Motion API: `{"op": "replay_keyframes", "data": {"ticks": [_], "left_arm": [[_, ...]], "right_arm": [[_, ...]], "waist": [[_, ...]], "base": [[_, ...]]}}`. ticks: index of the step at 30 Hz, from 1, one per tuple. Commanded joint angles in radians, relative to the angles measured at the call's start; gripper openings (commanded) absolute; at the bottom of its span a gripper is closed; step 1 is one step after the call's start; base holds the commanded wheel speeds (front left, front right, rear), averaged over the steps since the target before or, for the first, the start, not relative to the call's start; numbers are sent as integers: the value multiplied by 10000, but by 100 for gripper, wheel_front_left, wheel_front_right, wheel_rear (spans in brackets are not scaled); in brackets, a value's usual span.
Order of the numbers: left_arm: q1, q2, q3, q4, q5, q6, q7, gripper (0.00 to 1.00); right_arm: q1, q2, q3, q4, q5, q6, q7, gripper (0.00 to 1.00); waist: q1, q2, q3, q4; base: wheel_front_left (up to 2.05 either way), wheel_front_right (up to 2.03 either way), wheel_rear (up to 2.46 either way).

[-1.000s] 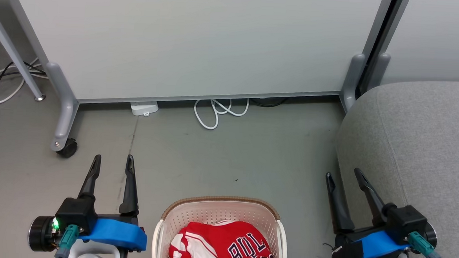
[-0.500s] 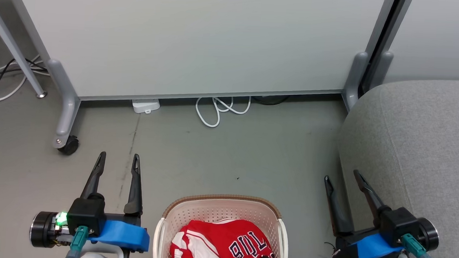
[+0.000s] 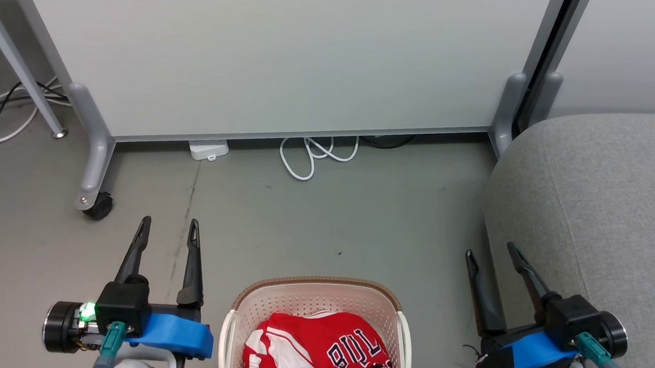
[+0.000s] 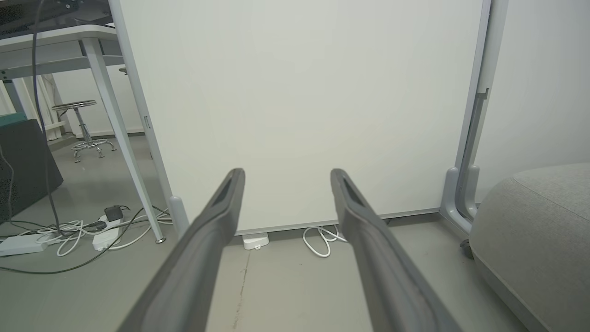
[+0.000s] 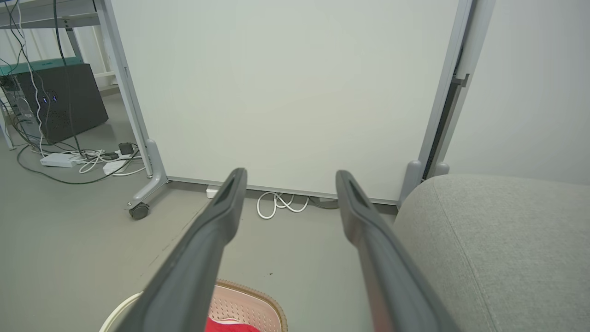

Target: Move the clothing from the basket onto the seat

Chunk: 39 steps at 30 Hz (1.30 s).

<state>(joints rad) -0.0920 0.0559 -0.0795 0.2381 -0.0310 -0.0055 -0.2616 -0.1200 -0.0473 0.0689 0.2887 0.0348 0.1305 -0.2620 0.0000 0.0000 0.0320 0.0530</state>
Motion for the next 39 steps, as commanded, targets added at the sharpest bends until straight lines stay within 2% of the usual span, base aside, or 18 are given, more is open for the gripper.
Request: {"op": "replay_keyframes", "data": {"ticks": [1,7,13,25,29,39], "left_arm": [[-132,-5,32,12,-15,-16,-52,100],[-223,-20,-42,82,-15,-122,-52,100],[-914,41,-473,519,163,-597,-51,100],[-2923,712,-1707,2302,232,-1187,-41,100],[-3683,1009,-2457,3140,251,-1256,-43,100],[-5483,1653,-5939,5185,-565,-1248,-41,100]], "right_arm": [[-93,-55,4,19,16,5,-45,100],[-136,-55,-7,-23,49,5,-45,100],[-360,-54,-327,-150,-150,5,-42,100],[-1307,-49,-231,-565,-472,5,-42,100],[-1693,-49,-181,-732,-588,5,-41,100],[-2645,-46,184,-1130,-735,5,-41,100]], "waist": [[0,0,1,-6],[0,0,84,-7],[0,0,492,-97],[0,0,2295,-984],[0,0,3009,-1243],[0,0,4671,-1640]], "base": [[0,0,0],[0,0,0],[0,0,0],[0,0,0],[0,0,0],[0,0,0]]}}
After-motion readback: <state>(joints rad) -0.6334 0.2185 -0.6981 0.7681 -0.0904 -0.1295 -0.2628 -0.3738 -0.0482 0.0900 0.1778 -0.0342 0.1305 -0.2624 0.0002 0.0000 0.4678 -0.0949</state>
